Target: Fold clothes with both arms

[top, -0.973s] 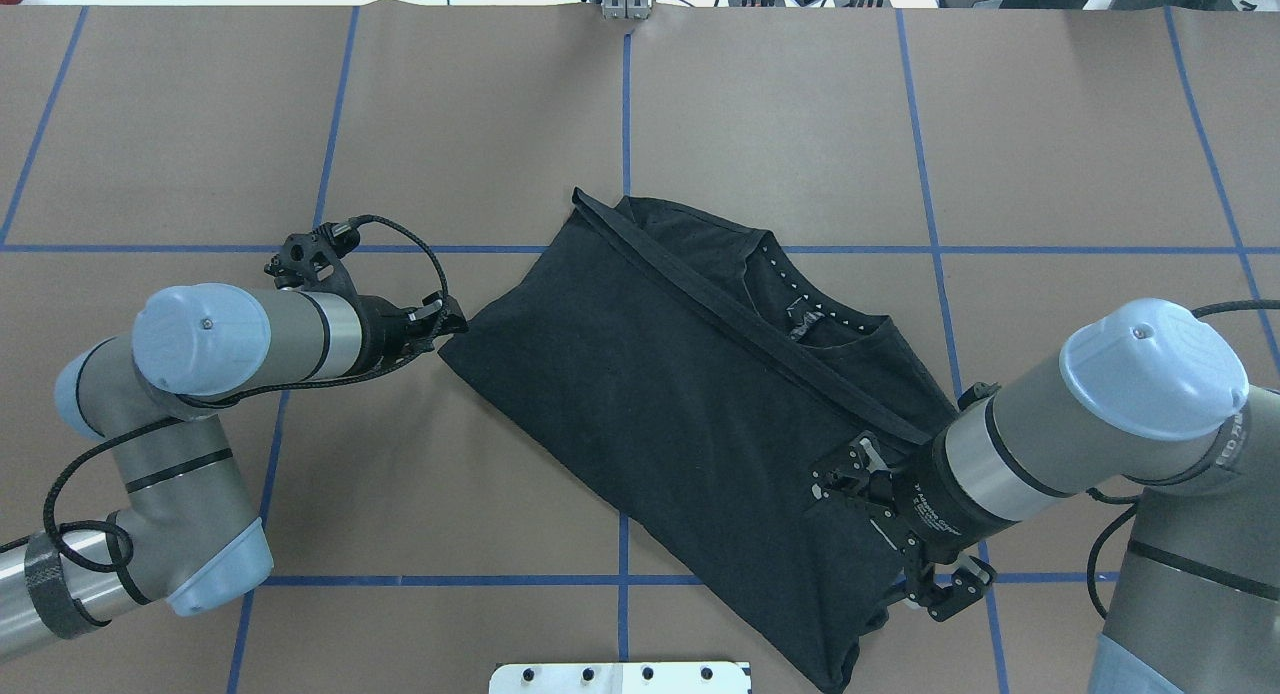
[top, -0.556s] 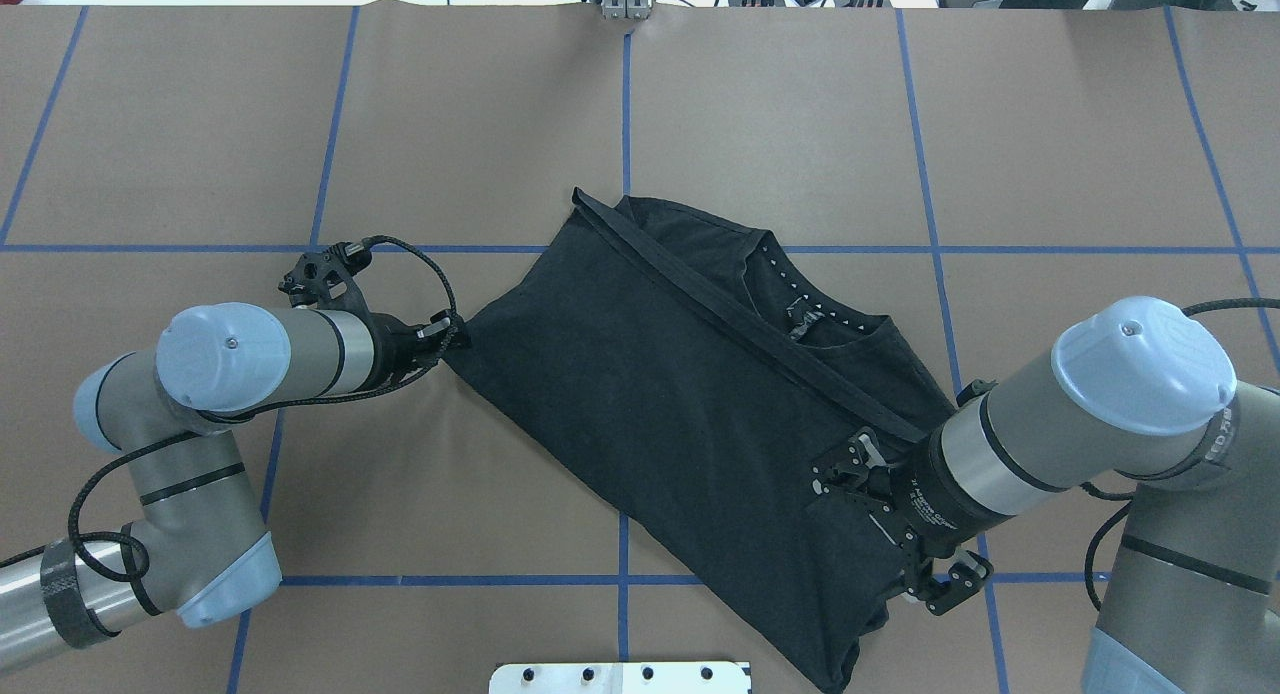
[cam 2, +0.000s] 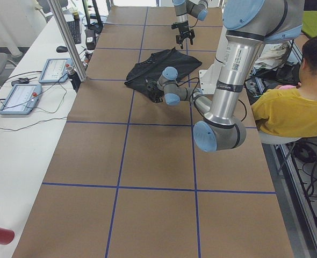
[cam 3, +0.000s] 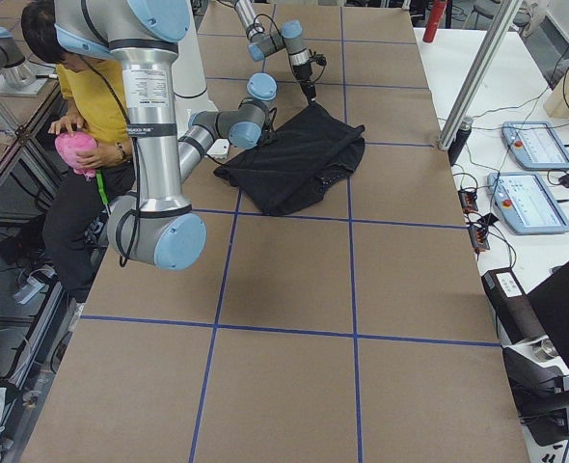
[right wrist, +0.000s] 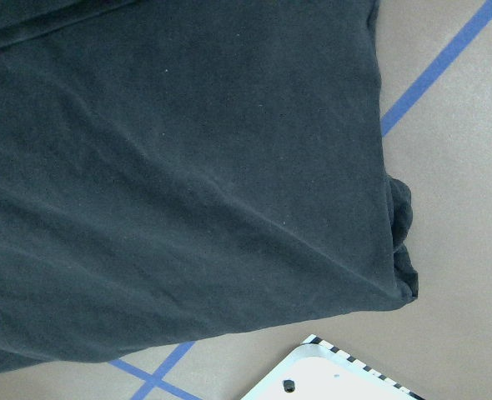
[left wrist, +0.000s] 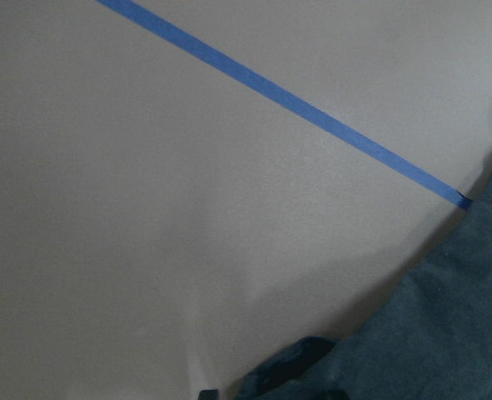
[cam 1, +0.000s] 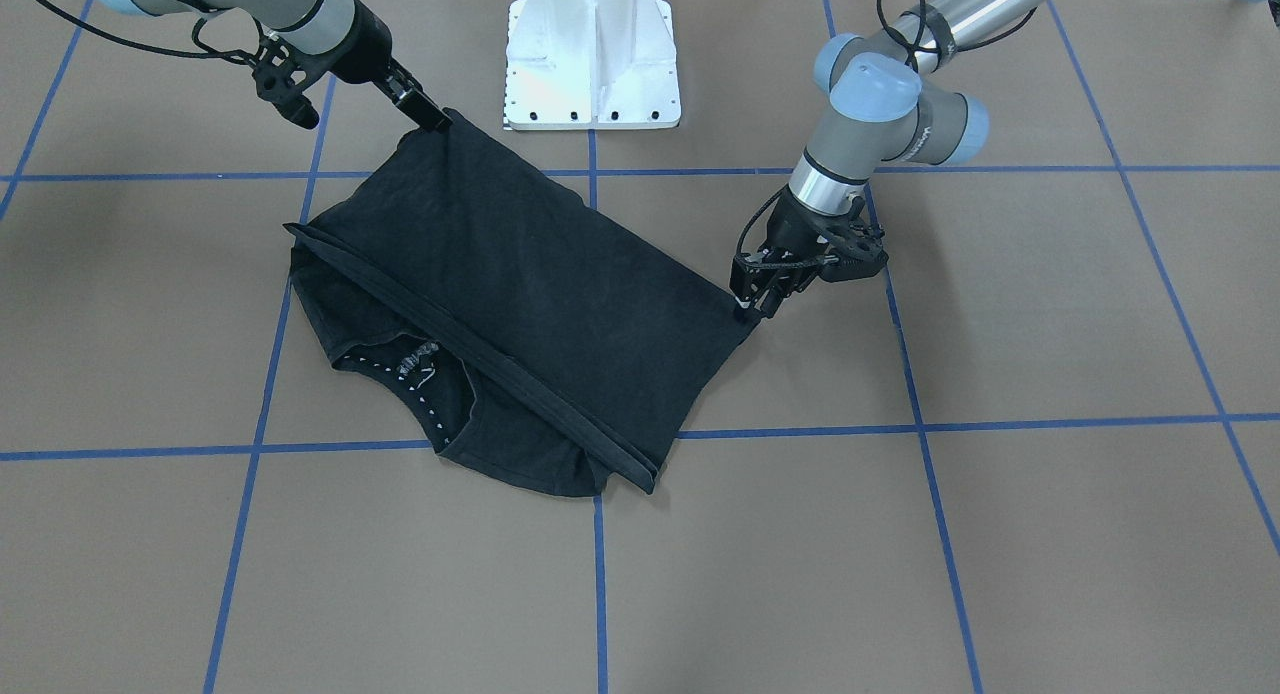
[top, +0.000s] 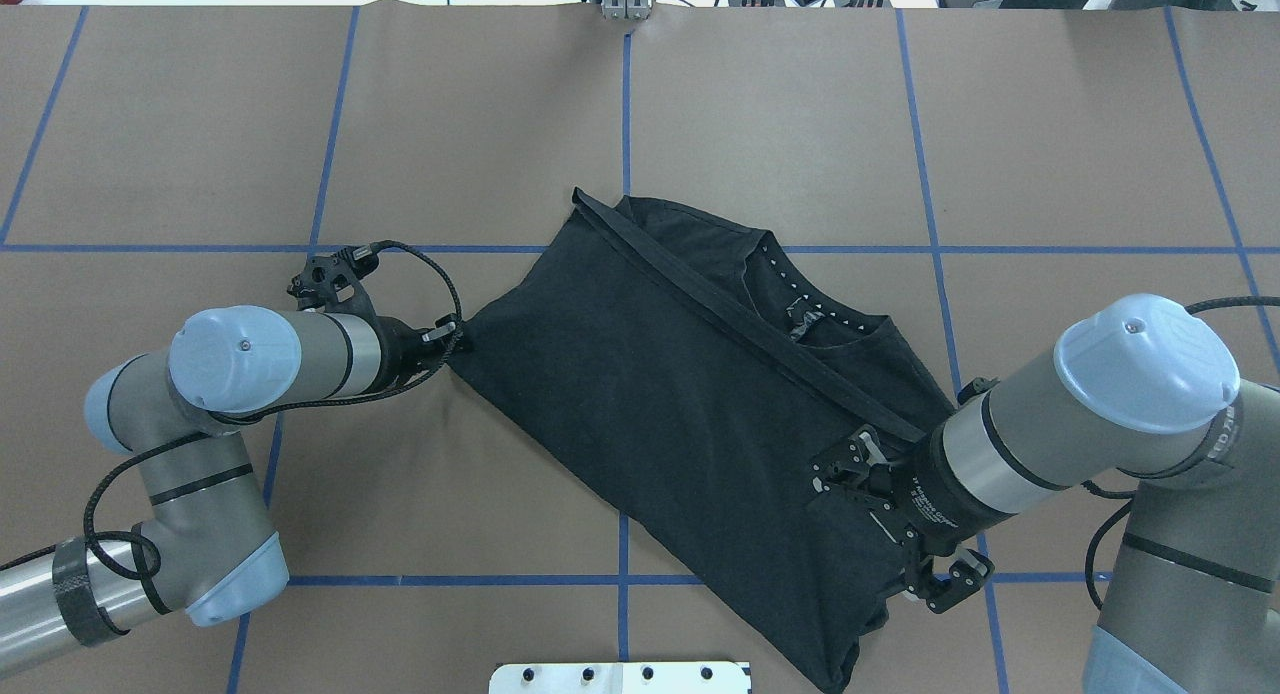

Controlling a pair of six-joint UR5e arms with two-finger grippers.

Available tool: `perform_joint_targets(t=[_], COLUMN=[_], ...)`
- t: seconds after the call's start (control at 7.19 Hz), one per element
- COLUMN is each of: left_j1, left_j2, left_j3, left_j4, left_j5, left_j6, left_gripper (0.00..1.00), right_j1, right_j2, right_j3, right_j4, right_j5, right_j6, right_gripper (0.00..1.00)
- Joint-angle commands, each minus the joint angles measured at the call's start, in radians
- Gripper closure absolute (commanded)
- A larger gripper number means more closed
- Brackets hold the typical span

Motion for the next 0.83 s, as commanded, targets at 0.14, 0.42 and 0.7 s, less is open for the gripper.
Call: perform_joint_targets(t=[0.14,0.42,0.7], left_j1=[-0.001,-0.001,-0.003], left_j2=[-0.005,-0.006,-0.010], left_j3=[0.018,0.018,0.031], left_j4=[-0.004,-0.006,-0.007], left_j5=[0.000,0.011,0.014], left_j6=[0.006,0.008,0.008], left_gripper=[0.49,0.72,1.00], right_j1=[0.001,0.001,0.001], right_j2=[-0.002,-0.002,-0.002], right_j3=[0.001,0.001,0.001], right_j4=[0.000,0.000,0.000], right_j5=[0.000,0.000,0.002], right_j6=[0.000,0.000,0.000], right_gripper=[0.00,0.00,0.00])
